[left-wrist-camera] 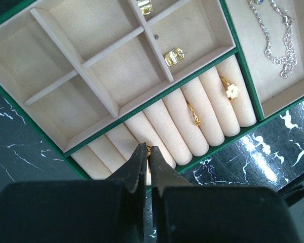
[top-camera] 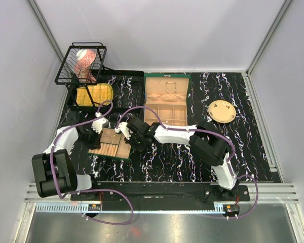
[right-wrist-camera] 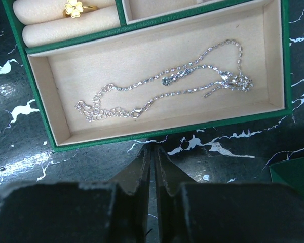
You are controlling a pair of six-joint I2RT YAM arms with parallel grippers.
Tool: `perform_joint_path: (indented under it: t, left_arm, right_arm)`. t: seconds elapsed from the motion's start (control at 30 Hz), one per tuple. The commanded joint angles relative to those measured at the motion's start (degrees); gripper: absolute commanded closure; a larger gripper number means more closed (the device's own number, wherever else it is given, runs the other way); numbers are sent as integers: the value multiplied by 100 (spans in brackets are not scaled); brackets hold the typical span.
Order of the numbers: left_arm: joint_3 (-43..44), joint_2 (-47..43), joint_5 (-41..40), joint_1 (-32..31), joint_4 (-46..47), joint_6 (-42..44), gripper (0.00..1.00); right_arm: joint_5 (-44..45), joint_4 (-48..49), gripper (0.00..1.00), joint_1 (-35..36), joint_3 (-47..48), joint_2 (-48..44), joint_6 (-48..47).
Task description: Organize the mixed jewelry
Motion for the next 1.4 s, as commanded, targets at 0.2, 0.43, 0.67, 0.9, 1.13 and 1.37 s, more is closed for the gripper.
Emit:
perform_joint_path:
  t: [0.2,0.43,0.67,0.9,1.13,1.37]
  left_arm:
    - [-194,-68,-473,-284,274,-521,100]
    - [-344,-200,-693,-284,467,-662,100]
    - [-125,-429,-746,-232,494,-768,100]
    - [-10,-491,-693,-205,415,-837,100]
    - [-133,-271,-773,-196,608,-908,100]
    - [-45,-8,-667,-223,679,-978,100]
  right_arm:
    - [154,153,88,92,-33,-323,-83]
    - [154,162,88,101,-33,-314,-83]
    - [207,162,88,118,-103,-376,-118]
    - [233,162,88,110,-121,-376,-144]
    - [216,170,88,110,-112,-358,-136]
    - [198,170,88,110,-86,-332,-118]
